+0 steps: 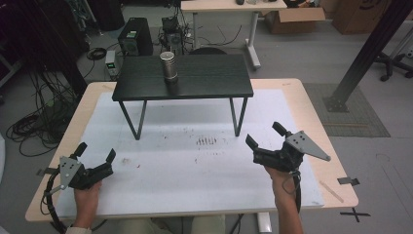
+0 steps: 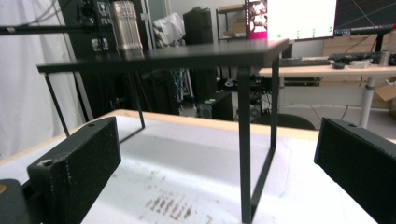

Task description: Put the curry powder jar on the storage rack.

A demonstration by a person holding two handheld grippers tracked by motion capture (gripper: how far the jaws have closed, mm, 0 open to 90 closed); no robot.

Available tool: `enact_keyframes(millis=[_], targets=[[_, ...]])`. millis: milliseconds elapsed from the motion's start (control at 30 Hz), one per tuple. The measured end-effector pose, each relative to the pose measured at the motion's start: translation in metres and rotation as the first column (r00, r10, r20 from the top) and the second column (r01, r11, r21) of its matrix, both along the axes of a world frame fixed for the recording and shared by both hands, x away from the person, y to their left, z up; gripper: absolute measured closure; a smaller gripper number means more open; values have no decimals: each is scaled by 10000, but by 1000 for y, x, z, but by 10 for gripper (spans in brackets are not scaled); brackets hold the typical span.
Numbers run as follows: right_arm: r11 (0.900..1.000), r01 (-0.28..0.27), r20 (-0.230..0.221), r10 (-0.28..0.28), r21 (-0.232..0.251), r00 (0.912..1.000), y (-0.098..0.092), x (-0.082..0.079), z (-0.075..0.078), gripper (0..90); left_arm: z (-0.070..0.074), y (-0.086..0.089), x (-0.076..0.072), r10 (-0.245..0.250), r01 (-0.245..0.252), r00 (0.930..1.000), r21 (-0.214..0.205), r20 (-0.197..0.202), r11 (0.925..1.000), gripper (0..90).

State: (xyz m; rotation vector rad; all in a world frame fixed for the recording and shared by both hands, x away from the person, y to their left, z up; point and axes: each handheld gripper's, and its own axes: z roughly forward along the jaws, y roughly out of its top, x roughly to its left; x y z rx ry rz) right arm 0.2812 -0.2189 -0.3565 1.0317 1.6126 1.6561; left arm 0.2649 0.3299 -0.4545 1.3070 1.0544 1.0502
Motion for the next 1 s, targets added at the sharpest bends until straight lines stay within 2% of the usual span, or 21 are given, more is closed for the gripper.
enact_keyframes(millis=[333, 567, 800, 933, 1000], targets=[[9992, 367, -197, -363, 169, 9991, -3, -1, -33, 0, 0, 0, 0, -1, 1, 10000, -4, -1, 10000, 3], [9974, 718, -498, -713, 84, 9962, -3, -2, -60, 1, 0, 0, 0, -3, 3, 10000, 9, -5, 10000, 3], [9908, 1352, -174, -1352, 6, 9907, 0, -6, -85, 1, 0, 0, 0, 0, 0, 10000, 16, -12, 10000, 3], [9855, 1674, 47, -1674, -285, 9859, 3, -9, -96, 1, 0, 0, 0, -2, 2, 10000, 17, -16, 10000, 3], [9819, 1843, 289, -1831, -445, 9827, 6, -11, -96, 1, 0, 0, 0, -4, 4, 10000, 22, -24, 10000, 3]])
